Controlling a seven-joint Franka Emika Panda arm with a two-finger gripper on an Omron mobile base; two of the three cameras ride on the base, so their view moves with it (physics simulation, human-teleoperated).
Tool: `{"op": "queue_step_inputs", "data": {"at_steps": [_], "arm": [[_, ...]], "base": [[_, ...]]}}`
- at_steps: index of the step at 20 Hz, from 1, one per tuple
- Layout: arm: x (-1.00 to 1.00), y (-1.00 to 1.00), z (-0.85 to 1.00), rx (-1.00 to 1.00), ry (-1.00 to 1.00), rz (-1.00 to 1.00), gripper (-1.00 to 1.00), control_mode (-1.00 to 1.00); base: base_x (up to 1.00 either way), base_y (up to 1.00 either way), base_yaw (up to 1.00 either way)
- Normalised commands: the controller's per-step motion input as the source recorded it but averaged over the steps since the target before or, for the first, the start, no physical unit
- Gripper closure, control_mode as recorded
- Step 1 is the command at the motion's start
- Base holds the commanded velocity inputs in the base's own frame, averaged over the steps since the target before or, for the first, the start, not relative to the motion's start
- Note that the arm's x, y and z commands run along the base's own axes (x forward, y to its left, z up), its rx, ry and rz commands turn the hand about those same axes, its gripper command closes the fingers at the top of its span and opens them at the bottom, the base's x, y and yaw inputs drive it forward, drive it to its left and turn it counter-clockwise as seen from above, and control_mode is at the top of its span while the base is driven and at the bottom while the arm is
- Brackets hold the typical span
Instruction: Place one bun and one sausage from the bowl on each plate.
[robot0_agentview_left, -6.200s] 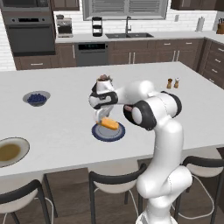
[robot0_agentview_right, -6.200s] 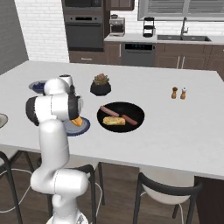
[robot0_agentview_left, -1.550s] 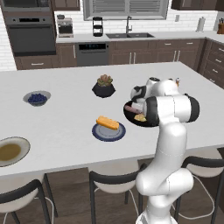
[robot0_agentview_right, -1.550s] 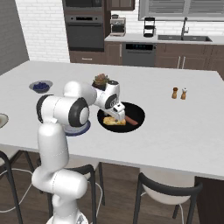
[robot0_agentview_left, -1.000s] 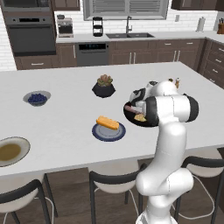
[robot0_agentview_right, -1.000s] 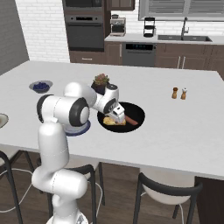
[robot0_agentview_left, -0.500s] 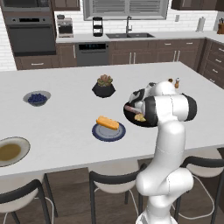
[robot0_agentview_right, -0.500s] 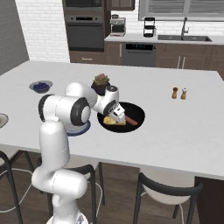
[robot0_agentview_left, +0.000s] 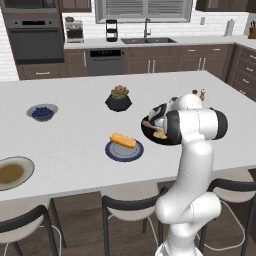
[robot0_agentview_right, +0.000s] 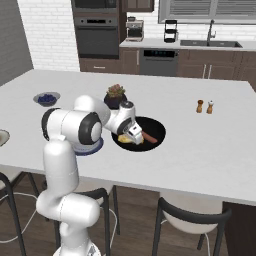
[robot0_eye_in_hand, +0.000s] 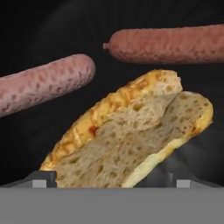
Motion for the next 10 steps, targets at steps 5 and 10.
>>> {"op": "queue_step_inputs", "data": {"at_steps": [5,10], "arm": [[0.45,0.00,-0.20,0.00,-0.02,-0.08,-1.00,-1.00],[0.25,0.00,-0.31,0.00,-0.02,-0.09,-1.00,-1.00]], "base": [[0.00,0.00,0.00],[0.00,0.00,0.00]]}}
